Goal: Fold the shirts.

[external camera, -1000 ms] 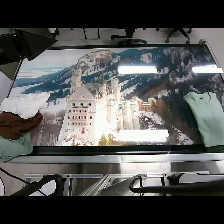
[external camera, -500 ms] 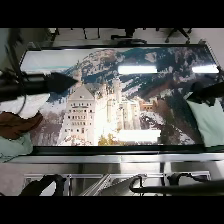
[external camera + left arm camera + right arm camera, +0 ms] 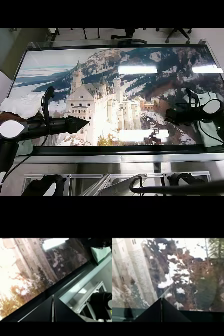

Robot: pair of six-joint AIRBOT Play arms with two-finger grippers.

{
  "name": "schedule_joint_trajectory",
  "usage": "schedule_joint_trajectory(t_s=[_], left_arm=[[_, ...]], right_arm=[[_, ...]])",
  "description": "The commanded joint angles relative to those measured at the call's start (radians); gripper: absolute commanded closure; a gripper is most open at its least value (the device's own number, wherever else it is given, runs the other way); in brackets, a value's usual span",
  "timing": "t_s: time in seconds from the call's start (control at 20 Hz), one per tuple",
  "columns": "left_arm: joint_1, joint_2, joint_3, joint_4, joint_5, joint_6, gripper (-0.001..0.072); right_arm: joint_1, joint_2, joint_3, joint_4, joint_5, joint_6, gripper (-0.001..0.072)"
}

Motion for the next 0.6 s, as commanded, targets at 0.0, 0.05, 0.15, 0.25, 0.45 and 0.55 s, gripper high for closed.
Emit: schedule_joint_trajectory(t_s=[0.0,0.05,0.15,0.25,0.45,0.55], left_arm=[[-0.003,0.064,-0.064,0.005,0.023,0.001,0.0690],[-0.003,0.079,-0.069,0.005,0.024,0.001,0.0689],[-0.003,0.102,-0.071,0.006,0.023,0.001,0.0689],[-0.003,0.122,-0.071,0.006,0.024,0.001,0.0689],[-0.003,0.134,-0.071,0.006,0.023,0.000,0.0689],[-0.003,0.135,-0.071,0.005,0.024,0.000,0.0689]], right_arm=[[0.012,0.021,-0.028,0.000,0.031,-0.002,0.0696],[0.012,0.021,-0.028,0.000,0.042,-0.002,0.0696],[0.012,0.021,-0.028,0.000,0.040,-0.002,0.0696],[0.012,0.021,-0.028,0.000,0.041,-0.002,0.0695],[0.012,0.021,-0.028,0.000,0.041,-0.002,0.0695],[0.012,0.021,-0.028,0.000,0.041,-0.002,0.0696]])
